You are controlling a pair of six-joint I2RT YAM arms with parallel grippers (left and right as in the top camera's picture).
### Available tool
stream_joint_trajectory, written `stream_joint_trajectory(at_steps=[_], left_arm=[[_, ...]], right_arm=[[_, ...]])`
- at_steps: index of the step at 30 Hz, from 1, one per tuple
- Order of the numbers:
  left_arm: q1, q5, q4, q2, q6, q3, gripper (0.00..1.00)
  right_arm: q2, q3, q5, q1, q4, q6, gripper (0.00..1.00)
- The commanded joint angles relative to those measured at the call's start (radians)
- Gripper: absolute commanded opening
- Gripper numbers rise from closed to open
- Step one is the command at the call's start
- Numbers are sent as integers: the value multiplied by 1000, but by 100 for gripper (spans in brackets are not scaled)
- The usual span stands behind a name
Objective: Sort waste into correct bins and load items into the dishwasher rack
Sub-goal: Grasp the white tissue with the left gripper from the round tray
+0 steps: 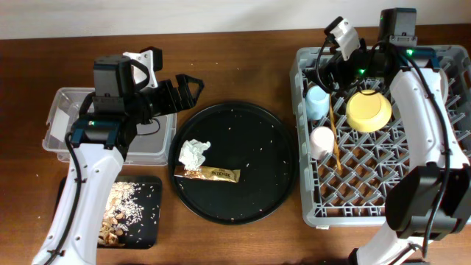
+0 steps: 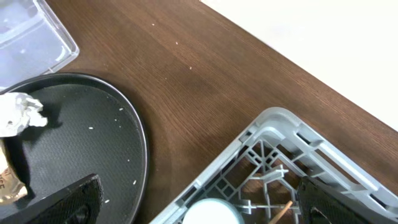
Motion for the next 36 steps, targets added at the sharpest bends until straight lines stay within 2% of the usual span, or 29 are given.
stream_joint_trajectory(at_steps=[1, 14, 16, 17, 18, 19, 20, 21, 23, 24, 27, 29, 36], left_arm=[[-4, 0, 2, -13, 2, 8, 99], [-4, 0, 2, -13, 2, 8, 99], [-24, 3, -120, -9, 3, 7, 99], [-91, -128, -304, 8, 2, -2, 99], [-159, -256, -377, 21, 1, -21, 97], [-223, -333, -394, 26, -1, -48, 91], [-291, -406, -394, 26, -8, -74, 89], [-399, -575, -402, 26, -56, -105, 89], [-482, -764, -401, 26, -98, -150, 89], [-491, -806, -390, 26, -106, -179, 85], [-489, -916, -260, 43, -71, -265, 84], [-489, -923, -190, 76, -19, -280, 84], [-486, -1005, -54, 303, -19, -280, 85]], right_arm=[[-24, 13, -32, -3, -1, 8, 98], [-24, 13, -32, -3, -1, 8, 98], [-24, 13, -32, -3, -1, 8, 98], [-24, 13, -32, -3, -1, 8, 98], [-24, 13, -32, -3, -1, 8, 98], [-24, 13, -32, -3, -1, 8, 98], [-24, 13, -32, -3, -1, 8, 98], [-24, 13, -32, -3, -1, 8, 98], [-24, 13, -32, -3, -1, 8, 98], [-24, 13, -32, -3, -1, 8, 98], [-24, 13, -32, -3, -1, 8, 99], [-24, 13, -32, -3, -1, 8, 98], [-24, 13, -32, -3, -1, 8, 98]])
